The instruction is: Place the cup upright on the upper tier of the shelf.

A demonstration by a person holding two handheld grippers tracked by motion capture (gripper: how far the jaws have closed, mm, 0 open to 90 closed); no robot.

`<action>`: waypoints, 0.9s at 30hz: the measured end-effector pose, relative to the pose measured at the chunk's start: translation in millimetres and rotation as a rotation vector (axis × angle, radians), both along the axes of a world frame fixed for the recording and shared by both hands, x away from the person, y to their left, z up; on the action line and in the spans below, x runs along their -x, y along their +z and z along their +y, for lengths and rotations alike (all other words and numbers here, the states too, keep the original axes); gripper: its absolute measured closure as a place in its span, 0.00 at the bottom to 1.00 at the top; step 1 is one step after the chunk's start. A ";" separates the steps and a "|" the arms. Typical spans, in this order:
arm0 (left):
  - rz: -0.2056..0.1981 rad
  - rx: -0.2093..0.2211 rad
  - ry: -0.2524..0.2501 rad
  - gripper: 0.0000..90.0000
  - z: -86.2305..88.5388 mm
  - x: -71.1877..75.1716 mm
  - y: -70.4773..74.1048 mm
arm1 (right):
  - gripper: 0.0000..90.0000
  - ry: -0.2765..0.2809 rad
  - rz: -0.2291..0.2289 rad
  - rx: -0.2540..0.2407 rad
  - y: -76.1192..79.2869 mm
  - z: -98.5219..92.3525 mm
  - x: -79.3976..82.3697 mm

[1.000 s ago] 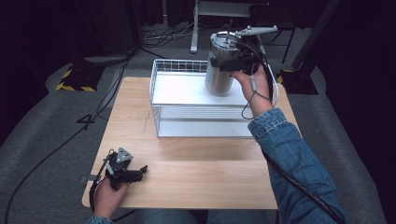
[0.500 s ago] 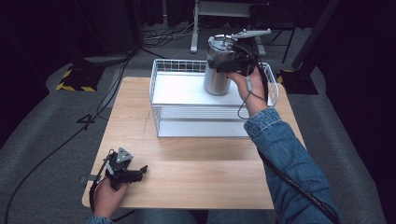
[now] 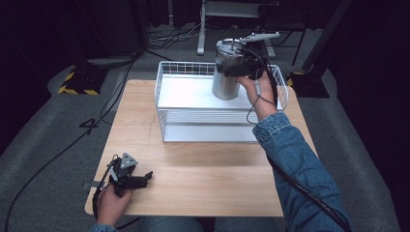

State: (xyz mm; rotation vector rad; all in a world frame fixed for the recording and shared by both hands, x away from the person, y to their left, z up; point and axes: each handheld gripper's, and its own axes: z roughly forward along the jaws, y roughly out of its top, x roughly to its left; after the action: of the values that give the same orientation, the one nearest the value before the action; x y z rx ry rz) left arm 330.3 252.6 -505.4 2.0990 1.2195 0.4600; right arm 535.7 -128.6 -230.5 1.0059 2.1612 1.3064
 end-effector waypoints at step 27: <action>-0.002 -0.003 0.004 0.16 -0.5 -1.2 0.1 | 0.00 0.027 -0.019 0.012 6.2 -8.9 7.9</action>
State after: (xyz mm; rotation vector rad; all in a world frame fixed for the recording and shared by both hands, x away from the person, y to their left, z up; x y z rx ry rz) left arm 331.4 252.1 -505.3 2.0986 1.2232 0.4655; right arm 527.7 -137.5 -224.3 0.9592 2.1733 1.3083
